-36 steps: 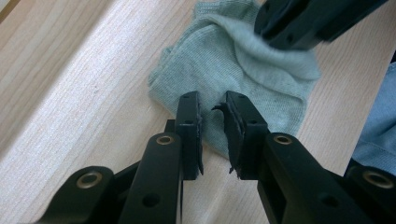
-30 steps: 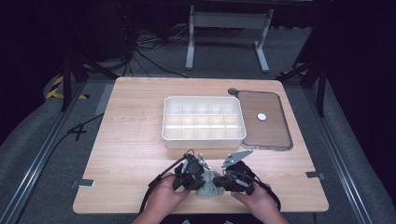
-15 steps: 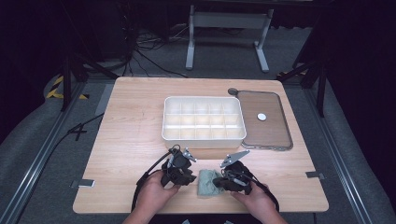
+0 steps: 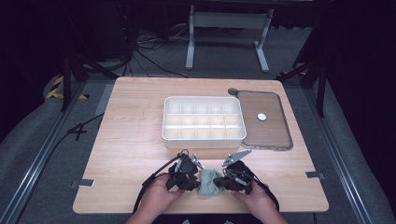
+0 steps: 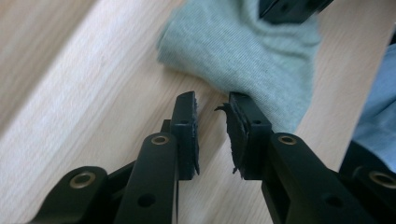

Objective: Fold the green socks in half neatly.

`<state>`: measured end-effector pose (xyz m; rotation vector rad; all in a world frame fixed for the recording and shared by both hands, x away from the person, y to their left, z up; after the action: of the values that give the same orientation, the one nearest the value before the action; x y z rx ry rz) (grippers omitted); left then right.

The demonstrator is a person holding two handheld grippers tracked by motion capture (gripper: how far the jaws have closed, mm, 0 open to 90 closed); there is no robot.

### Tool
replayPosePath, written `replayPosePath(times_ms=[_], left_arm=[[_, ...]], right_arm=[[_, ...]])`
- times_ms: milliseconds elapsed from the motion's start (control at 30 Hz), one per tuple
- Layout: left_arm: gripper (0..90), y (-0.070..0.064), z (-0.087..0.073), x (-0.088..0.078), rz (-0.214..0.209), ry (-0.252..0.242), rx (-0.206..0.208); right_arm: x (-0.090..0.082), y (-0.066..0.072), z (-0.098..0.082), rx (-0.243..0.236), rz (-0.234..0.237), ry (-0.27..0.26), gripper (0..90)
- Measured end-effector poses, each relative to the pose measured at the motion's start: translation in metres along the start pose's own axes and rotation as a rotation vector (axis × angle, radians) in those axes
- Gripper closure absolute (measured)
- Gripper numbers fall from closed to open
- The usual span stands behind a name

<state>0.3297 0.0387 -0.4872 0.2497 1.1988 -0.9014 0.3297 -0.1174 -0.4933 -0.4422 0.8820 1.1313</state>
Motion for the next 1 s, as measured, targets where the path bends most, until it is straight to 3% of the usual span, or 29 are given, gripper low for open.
replayPosePath(times_ms=[67, 200, 300, 367, 500, 767, 1000], left_arm=[[72.2, -0.004, 0.003, -0.002, -0.023, -0.04, 0.022], [71.7, -0.015, 0.006, -0.003, -0.029, -0.064, 0.087], [71.8, -0.021, 0.007, -0.002, -0.007, -0.067, 0.142], [71.6, -0.022, 0.007, -0.002, -0.009, -0.065, 0.129], [70.0, -0.025, 0.009, 0.002, -0.016, -0.073, 0.144], [70.7, -0.026, 0.011, 0.005, -0.016, -0.071, 0.16], [87.8, -0.027, 0.01, 0.002, -0.005, -0.073, 0.174]], right_arm=[[0.0, 0.0, 0.0, 0.0, 0.002, -0.001, 88.5], [0.002, 0.007, 0.003, -0.012, 0.025, -0.002, 88.1], [0.005, 0.01, 0.005, -0.034, 0.016, 0.0, 88.2], [0.004, 0.009, 0.004, -0.013, 0.032, 0.001, 88.3], [0.006, 0.005, 0.003, -0.001, 0.057, -0.017, 88.3], [0.006, 0.003, 0.001, 0.023, 0.061, -0.022, 88.6], [0.005, 0.002, 0.0, 0.019, 0.053, -0.025, 87.7]])
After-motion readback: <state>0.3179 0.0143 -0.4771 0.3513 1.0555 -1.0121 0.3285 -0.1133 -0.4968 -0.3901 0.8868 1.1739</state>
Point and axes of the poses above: each handheld gripper's, and its own axes: x roughly forward along the jaws, z roughly out of its top, y roughly to its left, the point moved 5 cm from there along x, roughly forward along the jaws, and after that the axes turned 14 degrees about -x, right-handed, at the moved point
